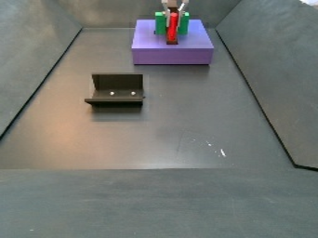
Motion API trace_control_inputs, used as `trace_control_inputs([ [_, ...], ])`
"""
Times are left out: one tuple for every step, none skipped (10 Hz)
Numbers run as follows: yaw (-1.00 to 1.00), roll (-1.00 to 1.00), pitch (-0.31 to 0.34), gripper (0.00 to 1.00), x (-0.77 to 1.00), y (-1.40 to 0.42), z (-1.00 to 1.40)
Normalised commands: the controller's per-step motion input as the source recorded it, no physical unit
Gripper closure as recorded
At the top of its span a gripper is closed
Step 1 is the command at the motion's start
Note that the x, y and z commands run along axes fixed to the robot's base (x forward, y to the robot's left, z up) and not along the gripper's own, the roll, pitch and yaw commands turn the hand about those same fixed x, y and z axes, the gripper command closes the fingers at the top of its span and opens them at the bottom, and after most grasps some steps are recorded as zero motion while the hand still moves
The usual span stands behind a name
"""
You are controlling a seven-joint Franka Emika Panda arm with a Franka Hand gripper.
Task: Pick up the red object. Move up. Place the red object on the fixture. Regrasp the red object. Move to above the board. Insert the red object.
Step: Insert the red object.
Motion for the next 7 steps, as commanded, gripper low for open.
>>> trace_control_inputs([
  [0.11, 0.2, 0.027, 1.0, 0.0, -0.37, -0.09],
  [0.0, 0.09, 0.009, 1.0, 0.08, -0.21, -0.02],
  [0.0, 0.0, 0.0, 1.0, 0.0, -0.09, -0.03],
  [0.0, 0.09, 0.0, 1.0, 0.0, -0.36, 0.0],
  [-0.04, 0.12, 0.0, 1.0, 0.05, -0.25, 0.0],
  [-0.12, 0.14, 0.011, 1.0, 0.17, -0.19, 0.0],
  [-0.13, 0.16, 0.027, 1.0, 0.2, -0.2, 0.0],
])
